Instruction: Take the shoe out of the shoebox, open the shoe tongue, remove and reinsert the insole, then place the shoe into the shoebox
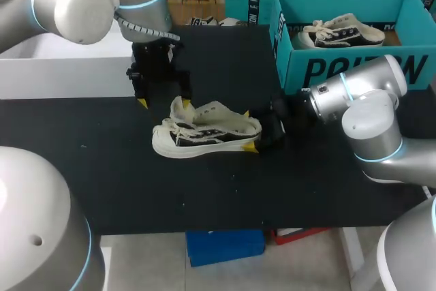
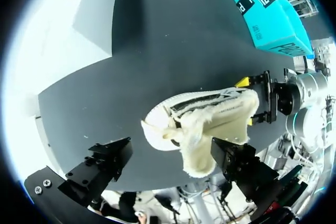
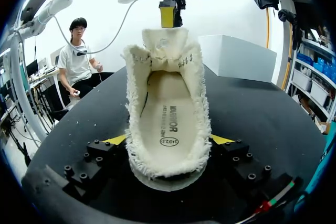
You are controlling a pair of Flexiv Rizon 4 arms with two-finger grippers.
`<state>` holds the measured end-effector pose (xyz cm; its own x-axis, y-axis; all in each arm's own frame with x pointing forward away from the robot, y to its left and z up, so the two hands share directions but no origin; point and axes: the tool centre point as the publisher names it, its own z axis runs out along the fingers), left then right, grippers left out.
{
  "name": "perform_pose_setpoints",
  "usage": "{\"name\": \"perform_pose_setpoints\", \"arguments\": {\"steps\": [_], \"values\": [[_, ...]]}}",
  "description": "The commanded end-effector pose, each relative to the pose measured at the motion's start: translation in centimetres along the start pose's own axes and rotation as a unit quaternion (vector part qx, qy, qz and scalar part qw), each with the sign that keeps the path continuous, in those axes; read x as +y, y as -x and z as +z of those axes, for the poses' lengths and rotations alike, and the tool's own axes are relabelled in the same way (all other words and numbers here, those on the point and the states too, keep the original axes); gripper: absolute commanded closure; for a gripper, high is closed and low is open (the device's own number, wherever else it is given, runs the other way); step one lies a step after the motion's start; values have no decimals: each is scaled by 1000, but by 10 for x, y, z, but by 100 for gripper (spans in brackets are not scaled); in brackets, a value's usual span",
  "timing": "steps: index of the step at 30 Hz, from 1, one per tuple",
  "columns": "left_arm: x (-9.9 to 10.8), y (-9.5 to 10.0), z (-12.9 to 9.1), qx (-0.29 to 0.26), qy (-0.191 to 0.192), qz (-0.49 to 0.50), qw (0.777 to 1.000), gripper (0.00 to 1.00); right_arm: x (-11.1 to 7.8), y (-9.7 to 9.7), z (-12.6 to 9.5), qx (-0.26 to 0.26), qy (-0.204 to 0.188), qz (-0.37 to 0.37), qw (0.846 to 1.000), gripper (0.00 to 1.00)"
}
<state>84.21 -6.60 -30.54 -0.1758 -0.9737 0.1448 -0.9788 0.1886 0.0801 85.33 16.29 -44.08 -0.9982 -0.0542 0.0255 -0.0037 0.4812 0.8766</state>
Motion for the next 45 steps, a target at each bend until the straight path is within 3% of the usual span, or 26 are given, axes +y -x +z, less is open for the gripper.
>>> {"name": "perform_pose_setpoints", "arguments": {"steps": [1, 13, 31, 35, 45], "values": [[3, -8, -23, -13, 4, 46, 999, 0, -3, 1, 3, 0, -1, 1, 1000, 100], [-14, -42, -55, -23, 41, 285, 958, 0, -3, 1, 3, 0, -1, 1, 1000, 100], [-34, -64, -68, -32, 63, 578, 813, 0, -3, 1, 3, 0, -1, 1, 1000, 100], [-35, -64, -72, -11, 99, 617, 781, 0, -3, 1, 3, 0, -1, 1, 1000, 100], [-35, -64, -72, -11, 99, 617, 781, 0, -3, 1, 3, 0, -1, 1, 1000, 100]]}}
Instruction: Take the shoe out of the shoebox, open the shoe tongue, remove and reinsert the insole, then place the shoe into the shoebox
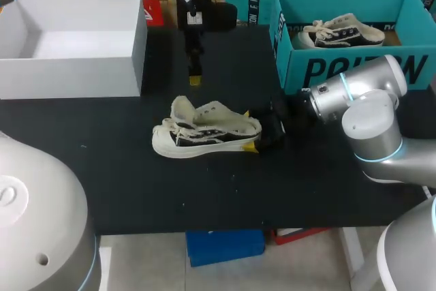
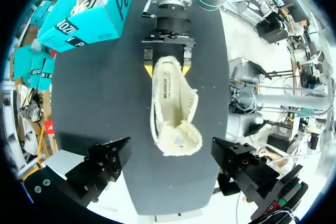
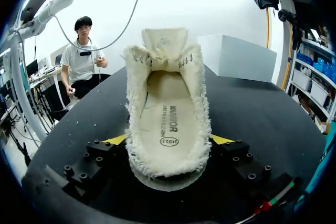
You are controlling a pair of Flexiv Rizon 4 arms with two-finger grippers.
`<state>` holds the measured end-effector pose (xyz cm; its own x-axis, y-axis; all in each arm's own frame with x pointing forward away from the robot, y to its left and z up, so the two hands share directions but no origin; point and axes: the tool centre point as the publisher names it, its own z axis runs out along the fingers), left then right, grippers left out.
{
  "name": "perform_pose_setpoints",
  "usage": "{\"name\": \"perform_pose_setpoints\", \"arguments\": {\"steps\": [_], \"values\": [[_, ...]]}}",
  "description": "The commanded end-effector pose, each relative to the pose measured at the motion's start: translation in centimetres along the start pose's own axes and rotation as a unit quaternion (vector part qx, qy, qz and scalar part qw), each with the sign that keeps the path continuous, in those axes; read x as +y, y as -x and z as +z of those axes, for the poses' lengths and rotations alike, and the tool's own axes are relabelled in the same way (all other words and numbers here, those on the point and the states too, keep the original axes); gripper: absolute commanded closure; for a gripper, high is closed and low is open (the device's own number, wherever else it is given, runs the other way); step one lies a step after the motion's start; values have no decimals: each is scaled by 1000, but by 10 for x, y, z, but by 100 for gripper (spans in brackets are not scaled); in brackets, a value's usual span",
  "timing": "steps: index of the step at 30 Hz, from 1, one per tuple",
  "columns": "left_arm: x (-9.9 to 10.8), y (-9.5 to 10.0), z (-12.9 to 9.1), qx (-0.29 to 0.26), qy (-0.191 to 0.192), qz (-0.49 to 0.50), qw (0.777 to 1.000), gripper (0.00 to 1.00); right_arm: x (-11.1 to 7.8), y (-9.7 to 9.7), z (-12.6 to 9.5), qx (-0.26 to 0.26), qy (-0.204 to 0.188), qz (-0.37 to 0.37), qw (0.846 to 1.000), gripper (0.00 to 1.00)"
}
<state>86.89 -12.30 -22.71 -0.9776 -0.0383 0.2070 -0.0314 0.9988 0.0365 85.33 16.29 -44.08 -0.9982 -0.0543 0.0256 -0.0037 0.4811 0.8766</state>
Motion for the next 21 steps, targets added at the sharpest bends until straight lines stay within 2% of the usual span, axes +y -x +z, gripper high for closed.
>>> {"name": "perform_pose_setpoints", "arguments": {"steps": [1, 2, 21], "values": [[-3, 4, -1, 4, 4, 1, 1000, 97, -3, 1, 3, 0, -1, 1, 1000, 100], [-3, 4, -1, 4, 4, 1, 1000, 100, -3, 1, 3, 0, -1, 1, 1000, 100], [-3, 4, -1, 4, 4, 1, 1000, 100, -3, 1, 3, 0, -1, 1, 1000, 100]]}}
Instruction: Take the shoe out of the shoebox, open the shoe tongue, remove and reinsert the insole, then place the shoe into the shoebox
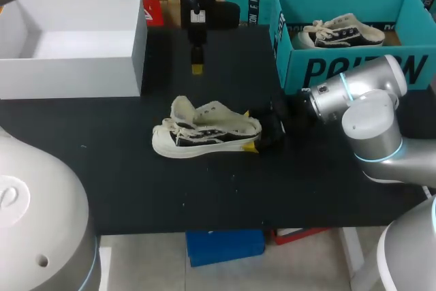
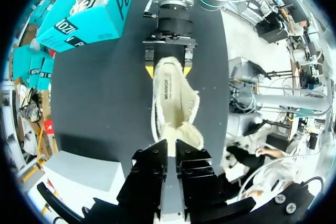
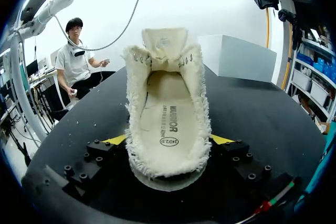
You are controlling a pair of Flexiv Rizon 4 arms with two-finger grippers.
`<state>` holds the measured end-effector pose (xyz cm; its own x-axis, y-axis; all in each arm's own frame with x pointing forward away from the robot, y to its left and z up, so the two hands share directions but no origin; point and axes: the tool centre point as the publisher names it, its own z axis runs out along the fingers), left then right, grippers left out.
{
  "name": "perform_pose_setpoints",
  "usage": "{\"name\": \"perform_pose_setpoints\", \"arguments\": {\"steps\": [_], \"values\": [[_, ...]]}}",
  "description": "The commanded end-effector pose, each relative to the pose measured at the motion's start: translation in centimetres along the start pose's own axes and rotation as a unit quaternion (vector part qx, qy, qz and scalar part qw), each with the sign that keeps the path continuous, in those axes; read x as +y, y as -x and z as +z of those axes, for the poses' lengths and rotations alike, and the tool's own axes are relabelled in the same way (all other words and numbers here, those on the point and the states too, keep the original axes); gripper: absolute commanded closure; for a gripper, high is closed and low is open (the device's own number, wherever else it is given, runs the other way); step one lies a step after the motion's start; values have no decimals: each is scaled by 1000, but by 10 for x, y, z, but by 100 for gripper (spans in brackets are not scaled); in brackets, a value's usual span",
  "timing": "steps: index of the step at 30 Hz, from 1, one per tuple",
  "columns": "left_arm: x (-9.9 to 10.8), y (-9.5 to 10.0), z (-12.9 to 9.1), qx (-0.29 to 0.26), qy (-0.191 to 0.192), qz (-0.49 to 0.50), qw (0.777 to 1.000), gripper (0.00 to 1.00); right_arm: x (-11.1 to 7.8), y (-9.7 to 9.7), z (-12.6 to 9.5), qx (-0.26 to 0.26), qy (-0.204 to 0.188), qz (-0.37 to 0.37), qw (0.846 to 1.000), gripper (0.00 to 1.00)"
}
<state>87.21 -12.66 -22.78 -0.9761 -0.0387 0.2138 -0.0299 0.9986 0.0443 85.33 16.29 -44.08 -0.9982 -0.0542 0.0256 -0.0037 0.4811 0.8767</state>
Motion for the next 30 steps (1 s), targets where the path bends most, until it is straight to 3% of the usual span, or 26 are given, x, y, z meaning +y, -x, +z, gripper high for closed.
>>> {"name": "perform_pose_setpoints", "arguments": {"steps": [1, 15, 30], "values": [[0, 0, 0, 0, 0, 1, 1000, 100, -3, 1, 3, 0, -1, 1, 1000, 100], [0, 0, 0, -2, -5, 3, 1000, 100, -3, 1, 3, 0, -1, 1, 1000, 100], [-14, -10, 38, -3, -70, 27, 997, 100, -3, 1, 3, 0, -1, 1, 1000, 100]]}}
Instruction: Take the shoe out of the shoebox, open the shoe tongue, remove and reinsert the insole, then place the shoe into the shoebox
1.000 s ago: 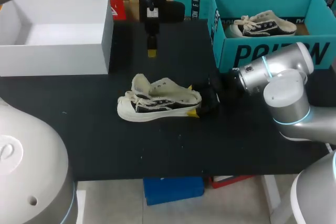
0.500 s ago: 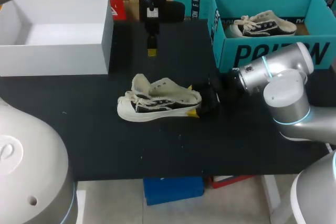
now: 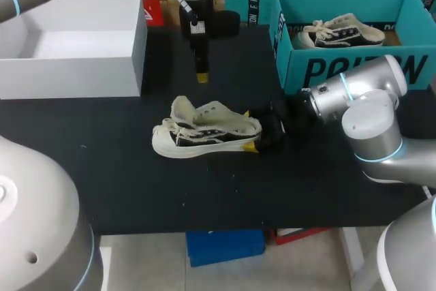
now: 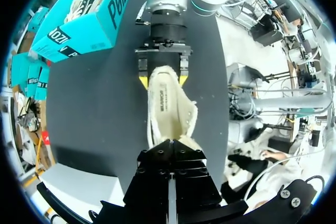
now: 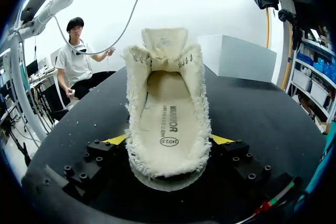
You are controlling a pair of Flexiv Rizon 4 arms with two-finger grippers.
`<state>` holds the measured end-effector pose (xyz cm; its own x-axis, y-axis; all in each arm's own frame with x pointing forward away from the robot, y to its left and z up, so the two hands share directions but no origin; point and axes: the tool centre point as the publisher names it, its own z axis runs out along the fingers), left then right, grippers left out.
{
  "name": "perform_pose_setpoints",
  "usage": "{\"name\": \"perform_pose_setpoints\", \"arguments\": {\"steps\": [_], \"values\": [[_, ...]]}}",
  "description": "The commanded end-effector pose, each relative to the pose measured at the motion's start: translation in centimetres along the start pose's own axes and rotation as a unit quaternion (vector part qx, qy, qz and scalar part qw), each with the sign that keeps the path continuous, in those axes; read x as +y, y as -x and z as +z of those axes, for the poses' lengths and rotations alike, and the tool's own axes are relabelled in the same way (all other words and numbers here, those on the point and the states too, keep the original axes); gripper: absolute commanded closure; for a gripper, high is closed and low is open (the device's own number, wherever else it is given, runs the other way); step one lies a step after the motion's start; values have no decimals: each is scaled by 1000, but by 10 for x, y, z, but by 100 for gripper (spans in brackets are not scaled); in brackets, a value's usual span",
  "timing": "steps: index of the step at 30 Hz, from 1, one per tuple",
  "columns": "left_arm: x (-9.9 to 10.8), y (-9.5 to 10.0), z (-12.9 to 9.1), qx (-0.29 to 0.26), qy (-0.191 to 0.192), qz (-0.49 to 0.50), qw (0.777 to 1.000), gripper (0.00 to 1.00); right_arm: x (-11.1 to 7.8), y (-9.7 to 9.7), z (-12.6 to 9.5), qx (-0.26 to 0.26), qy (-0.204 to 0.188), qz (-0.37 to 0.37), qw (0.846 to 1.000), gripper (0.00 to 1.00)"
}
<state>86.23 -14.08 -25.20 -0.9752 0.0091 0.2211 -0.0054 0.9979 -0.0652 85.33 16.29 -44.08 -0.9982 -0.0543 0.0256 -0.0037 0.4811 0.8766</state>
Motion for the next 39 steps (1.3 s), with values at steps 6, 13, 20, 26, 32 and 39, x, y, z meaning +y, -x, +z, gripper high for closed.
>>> {"name": "perform_pose_setpoints", "arguments": {"steps": [6, 13, 20, 26, 32, 39], "values": [[-6, -6, 32, -5, -31, 10, 999, 100, -3, 1, 3, 0, -1, 1, 1000, 100], [-10, -4, 51, 9, -38, 12, 999, 100, -3, 1, 3, 0, -1, 1, 1000, 100], [-16, 0, 70, 27, -39, 14, 999, 100, -3, 1, 3, 0, -1, 1, 1000, 100], [-19, 1, 85, 37, -32, 13, 999, 100, -3, 1, 3, 0, -1, 1, 1000, 100], [-21, 0, 101, 51, -32, 12, 998, 100, -3, 1, 3, 0, -1, 1, 1000, 100], [-21, -2, 115, 65, -31, 12, 997, 100, -3, 1, 3, 0, -1, 1, 1000, 100]]}}
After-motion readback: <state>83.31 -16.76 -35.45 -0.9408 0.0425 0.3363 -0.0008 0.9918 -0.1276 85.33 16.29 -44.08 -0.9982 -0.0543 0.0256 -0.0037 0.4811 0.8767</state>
